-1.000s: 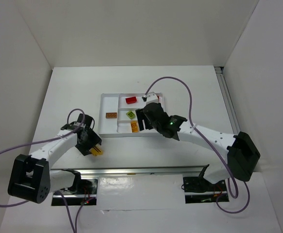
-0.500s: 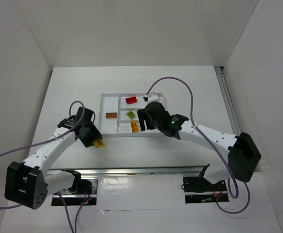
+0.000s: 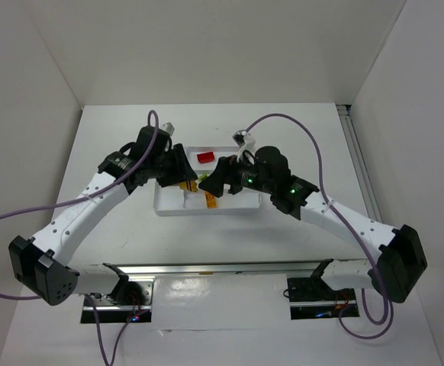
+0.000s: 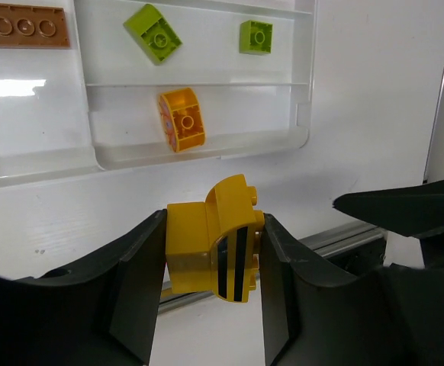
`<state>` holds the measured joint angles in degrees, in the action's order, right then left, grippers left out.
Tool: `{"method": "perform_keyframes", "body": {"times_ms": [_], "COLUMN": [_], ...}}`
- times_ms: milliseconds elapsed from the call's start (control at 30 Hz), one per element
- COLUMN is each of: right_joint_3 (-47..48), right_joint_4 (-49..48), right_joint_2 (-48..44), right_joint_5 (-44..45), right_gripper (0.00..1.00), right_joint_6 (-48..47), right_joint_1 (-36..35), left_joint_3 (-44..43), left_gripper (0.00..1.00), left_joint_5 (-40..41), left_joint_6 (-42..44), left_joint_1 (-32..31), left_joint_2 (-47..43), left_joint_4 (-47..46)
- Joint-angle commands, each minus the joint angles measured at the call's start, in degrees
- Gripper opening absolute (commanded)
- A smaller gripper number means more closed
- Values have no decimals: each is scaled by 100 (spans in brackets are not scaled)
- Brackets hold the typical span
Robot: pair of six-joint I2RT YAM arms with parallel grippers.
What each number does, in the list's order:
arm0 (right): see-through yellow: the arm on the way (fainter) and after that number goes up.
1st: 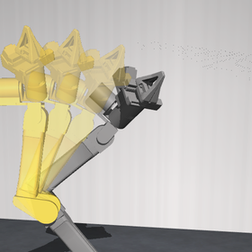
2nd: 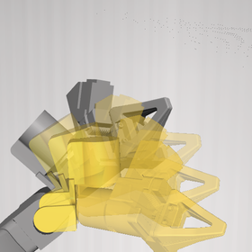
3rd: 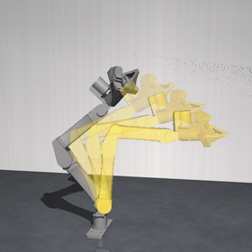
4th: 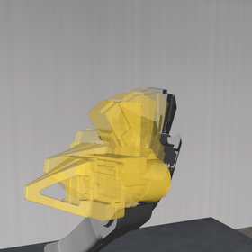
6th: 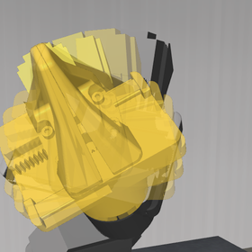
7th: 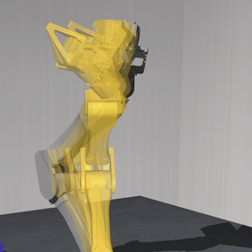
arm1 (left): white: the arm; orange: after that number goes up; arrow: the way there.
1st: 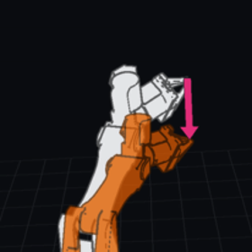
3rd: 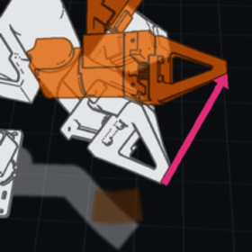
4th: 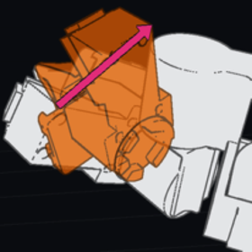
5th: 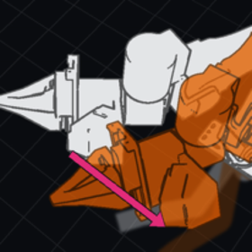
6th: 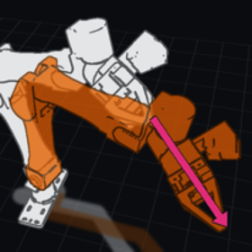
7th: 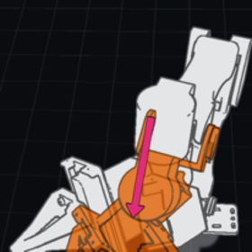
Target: Sort the legos into containers by color
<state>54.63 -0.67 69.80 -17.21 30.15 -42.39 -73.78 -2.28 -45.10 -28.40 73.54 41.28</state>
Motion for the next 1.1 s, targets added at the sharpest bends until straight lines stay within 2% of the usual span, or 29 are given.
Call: {"method": "perform_keyframes", "body": {"times_ms": [0,267,400,467,567,667,700,833,933,967,1000,1067], "right_joint_3": [100,416,417,356,355,355,303,302,31,-31,-92,-93], "right_joint_4": [-716,-777,-1014,-1233,-1436,-1655,-1743,-1963,-2402,-2612,-2666,-2667], "right_joint_2": [393,894,1071,1071,1140,1203,1203,1308,1308,1308,1308,1247], "right_joint_5": [-90,95,95,95,43,-10,-10,-475,-599,-660,-661,-731], "right_gripper": [90,89,83,76,75,66,59,52,37,27,21,15], "right_joint_6": [333,184,307,377,448,614,667,834,1150,1299,1352,1353], "right_joint_1": [-181,-296,-296,-296,-296,-296,-244,-191,-130,-129,-129,-129], "left_joint_3": [-277,-514,-515,-515,-462,-462,-401,-401,-401,-401,-348,-348], "left_gripper": [0,0,0,0,0,0,0,0,0,0,0,0], "left_joint_5": [9,-53,-211,-211,-211,-211,-211,-150,-150,-150,-150,-97], "left_joint_6": [54,54,54,54,54,54,54,54,54,54,54,54], "left_joint_1": [-16,-16,-16,-16,-16,-16,-16,-16,-16,-16,-16,-16], "left_joint_2": [117,222,275,275,223,222,222,170,117,117,117,64], "left_joint_4": [-137,-190,-251,-252,-252,-252,-252,-252,-252,-252,-252,-252]}}
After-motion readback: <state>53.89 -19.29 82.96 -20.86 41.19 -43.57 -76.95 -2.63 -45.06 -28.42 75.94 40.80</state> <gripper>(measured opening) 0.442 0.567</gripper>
